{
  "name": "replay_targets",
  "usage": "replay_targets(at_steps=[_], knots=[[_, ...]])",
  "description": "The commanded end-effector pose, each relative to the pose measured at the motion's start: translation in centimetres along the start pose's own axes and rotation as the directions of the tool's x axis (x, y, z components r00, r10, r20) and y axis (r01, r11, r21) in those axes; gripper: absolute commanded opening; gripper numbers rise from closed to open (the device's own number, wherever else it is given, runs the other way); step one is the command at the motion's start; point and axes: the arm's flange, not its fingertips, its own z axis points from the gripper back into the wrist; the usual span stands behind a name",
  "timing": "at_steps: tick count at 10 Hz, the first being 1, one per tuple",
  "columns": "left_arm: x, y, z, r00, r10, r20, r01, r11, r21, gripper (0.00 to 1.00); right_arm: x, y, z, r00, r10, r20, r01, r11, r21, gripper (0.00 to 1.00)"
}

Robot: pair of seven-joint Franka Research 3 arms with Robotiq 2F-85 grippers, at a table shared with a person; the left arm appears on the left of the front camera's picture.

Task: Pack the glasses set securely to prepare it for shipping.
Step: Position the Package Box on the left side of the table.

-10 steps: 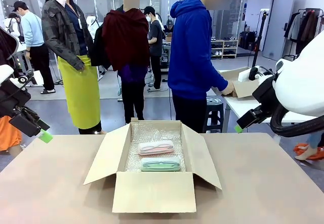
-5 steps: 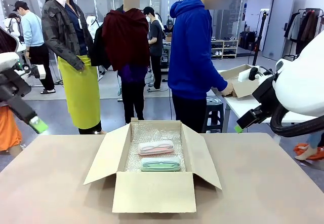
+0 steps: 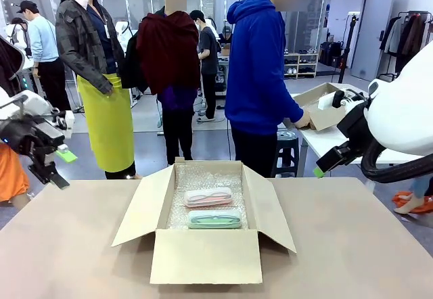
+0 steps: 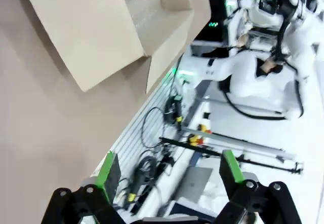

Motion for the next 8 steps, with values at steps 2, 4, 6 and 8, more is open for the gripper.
replay_targets(at_steps=[2,4,6,8], knots=[[2.3,3.2,-1.7,0.980,0.083,0.181,-0.065,0.993,-0.102,1.00,0.1,0.3,0.1,1.000,-0.019,-0.001,0.019,1.000,-0.009,1.00],[2.8,5.9,-3.7,0.967,0.099,0.235,-0.069,0.989,-0.130,1.00,0.1,0.3,0.1,1.000,-0.019,-0.001,0.019,1.000,-0.009,1.00],[3.0,6.4,-4.7,0.952,0.051,0.301,-0.011,0.991,-0.133,1.00,0.1,0.3,0.1,1.000,-0.019,-0.001,0.019,1.000,-0.009,1.00],[3.5,6.8,-4.2,0.965,0.107,0.240,-0.073,0.986,-0.148,1.00,0.1,0.3,0.1,1.000,-0.019,-0.001,0.019,1.000,-0.009,1.00]])
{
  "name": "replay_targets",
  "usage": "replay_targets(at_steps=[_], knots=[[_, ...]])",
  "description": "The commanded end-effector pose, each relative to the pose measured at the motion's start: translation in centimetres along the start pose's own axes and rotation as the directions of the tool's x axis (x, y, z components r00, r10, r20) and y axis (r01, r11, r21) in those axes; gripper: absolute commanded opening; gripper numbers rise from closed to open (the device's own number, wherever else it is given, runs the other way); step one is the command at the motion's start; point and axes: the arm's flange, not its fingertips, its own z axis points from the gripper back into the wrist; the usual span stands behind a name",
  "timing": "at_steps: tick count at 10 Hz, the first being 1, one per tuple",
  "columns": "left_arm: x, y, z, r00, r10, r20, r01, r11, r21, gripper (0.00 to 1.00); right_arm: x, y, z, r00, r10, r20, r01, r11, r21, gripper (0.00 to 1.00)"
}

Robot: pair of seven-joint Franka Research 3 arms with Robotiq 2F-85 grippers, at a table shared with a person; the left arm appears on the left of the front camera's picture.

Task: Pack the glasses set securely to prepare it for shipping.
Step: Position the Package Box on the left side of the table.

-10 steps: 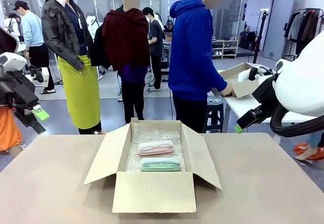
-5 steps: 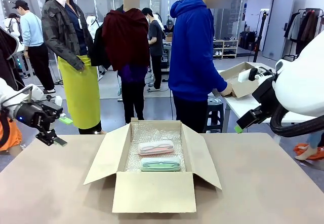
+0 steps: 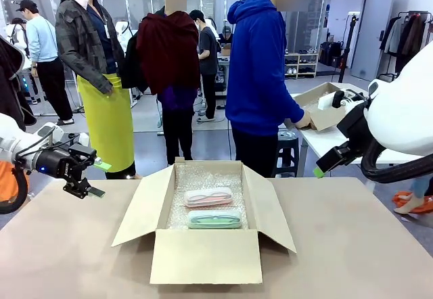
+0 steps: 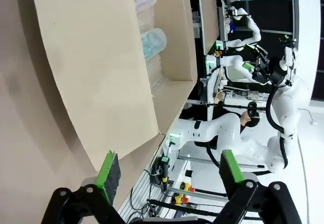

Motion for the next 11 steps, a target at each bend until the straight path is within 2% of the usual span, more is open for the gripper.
replay_targets(at_steps=[1,3,4,5,6,8,11], knots=[[-0.1,0.3,0.3,0.999,0.046,-0.028,-0.046,0.999,-0.011,1.00,0.1,0.3,0.1,1.000,-0.019,-0.001,0.019,1.000,-0.010,1.00],[-0.1,0.2,0.0,1.000,0.012,-0.005,-0.012,1.000,-0.003,1.00,0.1,0.3,0.1,1.000,-0.019,-0.001,0.019,1.000,-0.010,1.00],[1.4,1.7,-0.8,0.998,0.055,-0.005,-0.055,0.998,-0.014,1.00,0.1,0.3,0.1,1.000,-0.019,-0.001,0.019,1.000,-0.010,1.00],[2.4,2.8,-1.1,0.998,0.018,0.066,-0.014,0.998,-0.055,1.00,0.1,0.3,0.1,1.000,-0.019,-0.001,0.019,1.000,-0.010,1.00],[2.7,3.7,-1.3,0.985,-0.070,0.155,0.077,0.996,-0.040,1.00,0.1,0.3,0.1,1.000,-0.019,-0.001,0.019,1.000,-0.010,1.00],[3.0,5.3,-1.9,0.983,-0.069,0.172,0.086,0.992,-0.094,1.00,0.1,0.3,0.1,1.000,-0.019,-0.001,0.019,1.000,-0.010,1.00],[3.9,8.2,-2.9,0.976,-0.080,0.202,0.099,0.991,-0.086,1.00,0.1,0.3,0.1,1.000,-0.019,-0.001,0.019,1.000,-0.010,1.00]])
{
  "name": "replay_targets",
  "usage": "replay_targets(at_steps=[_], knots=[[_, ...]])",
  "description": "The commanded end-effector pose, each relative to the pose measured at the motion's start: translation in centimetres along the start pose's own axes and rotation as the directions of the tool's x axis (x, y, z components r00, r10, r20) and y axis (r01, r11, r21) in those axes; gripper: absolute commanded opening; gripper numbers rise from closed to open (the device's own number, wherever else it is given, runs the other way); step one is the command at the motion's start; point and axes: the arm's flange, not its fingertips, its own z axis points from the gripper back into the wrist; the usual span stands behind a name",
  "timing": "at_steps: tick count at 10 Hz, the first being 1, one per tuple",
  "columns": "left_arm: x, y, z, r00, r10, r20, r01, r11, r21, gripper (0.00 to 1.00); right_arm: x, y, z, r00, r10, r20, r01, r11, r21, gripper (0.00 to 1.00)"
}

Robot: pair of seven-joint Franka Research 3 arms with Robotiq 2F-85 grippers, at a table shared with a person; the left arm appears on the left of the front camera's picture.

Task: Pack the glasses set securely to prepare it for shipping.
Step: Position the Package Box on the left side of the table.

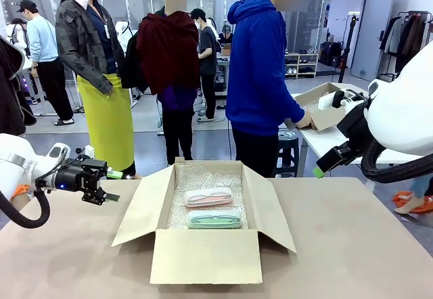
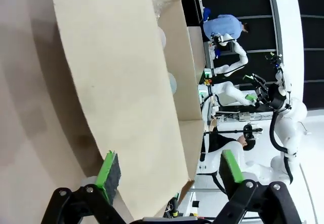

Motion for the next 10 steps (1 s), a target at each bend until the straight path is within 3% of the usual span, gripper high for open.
replay_targets(at_steps=[1,6,10], knots=[[0.6,1.6,-0.6,0.997,-0.043,0.057,0.043,0.999,-0.004,1.00,0.1,0.3,0.1,1.000,-0.019,-0.001,0.019,1.000,-0.010,1.00],[0.1,4.1,-2.8,0.998,-0.003,0.066,0.002,1.000,0.006,1.00,0.1,0.3,0.1,1.000,-0.019,-0.001,0.019,1.000,-0.010,1.00],[-0.8,4.9,-4.4,0.998,0.049,0.034,-0.047,0.998,-0.051,1.00,0.1,0.3,0.1,1.000,-0.019,-0.001,0.019,1.000,-0.010,1.00]])
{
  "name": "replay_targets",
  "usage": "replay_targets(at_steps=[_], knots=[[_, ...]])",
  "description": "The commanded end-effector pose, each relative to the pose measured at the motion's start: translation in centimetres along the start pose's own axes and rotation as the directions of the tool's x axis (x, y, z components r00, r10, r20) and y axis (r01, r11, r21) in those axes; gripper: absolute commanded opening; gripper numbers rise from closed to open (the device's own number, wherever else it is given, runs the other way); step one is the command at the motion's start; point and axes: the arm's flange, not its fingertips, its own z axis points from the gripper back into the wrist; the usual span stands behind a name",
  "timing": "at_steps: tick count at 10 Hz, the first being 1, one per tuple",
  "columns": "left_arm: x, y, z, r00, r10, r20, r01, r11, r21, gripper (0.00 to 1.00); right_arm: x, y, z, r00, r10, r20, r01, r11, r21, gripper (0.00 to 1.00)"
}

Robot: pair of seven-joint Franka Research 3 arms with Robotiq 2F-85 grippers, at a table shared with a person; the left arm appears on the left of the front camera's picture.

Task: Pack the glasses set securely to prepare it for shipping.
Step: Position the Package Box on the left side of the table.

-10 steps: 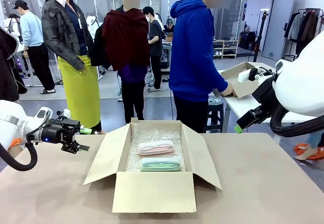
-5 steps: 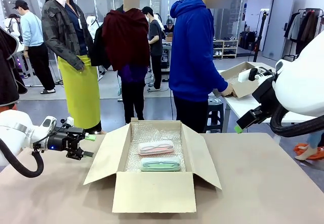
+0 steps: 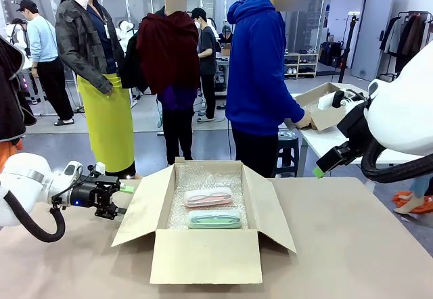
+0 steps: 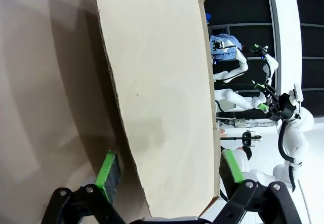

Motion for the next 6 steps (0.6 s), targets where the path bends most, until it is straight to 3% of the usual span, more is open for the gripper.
replay_targets(at_steps=[1,2,3,5,6], knots=[[-0.2,0.0,-0.3,1.000,0.015,0.011,-0.015,0.999,-0.050,0.93,0.1,0.3,0.1,1.000,-0.019,-0.001,0.019,1.000,-0.010,1.00],[-0.3,-0.2,-0.3,0.999,0.038,0.003,-0.038,0.996,-0.085,0.81,0.1,0.3,0.1,1.000,-0.019,-0.001,0.019,1.000,-0.010,1.00],[-0.2,-0.4,-0.2,0.999,0.029,0.014,-0.027,0.995,-0.093,0.40,0.1,0.3,0.1,1.000,-0.019,-0.001,0.019,1.000,-0.010,1.00],[0.1,-0.6,0.6,0.999,0.036,0.029,-0.032,0.993,-0.112,0.00,0.1,0.3,0.1,1.000,-0.019,-0.001,0.019,1.000,-0.010,1.00],[0.3,-0.8,1.1,0.999,0.036,0.034,-0.031,0.992,-0.123,0.00,0.1,0.3,0.1,1.000,-0.019,-0.001,0.019,1.000,-0.010,1.00]])
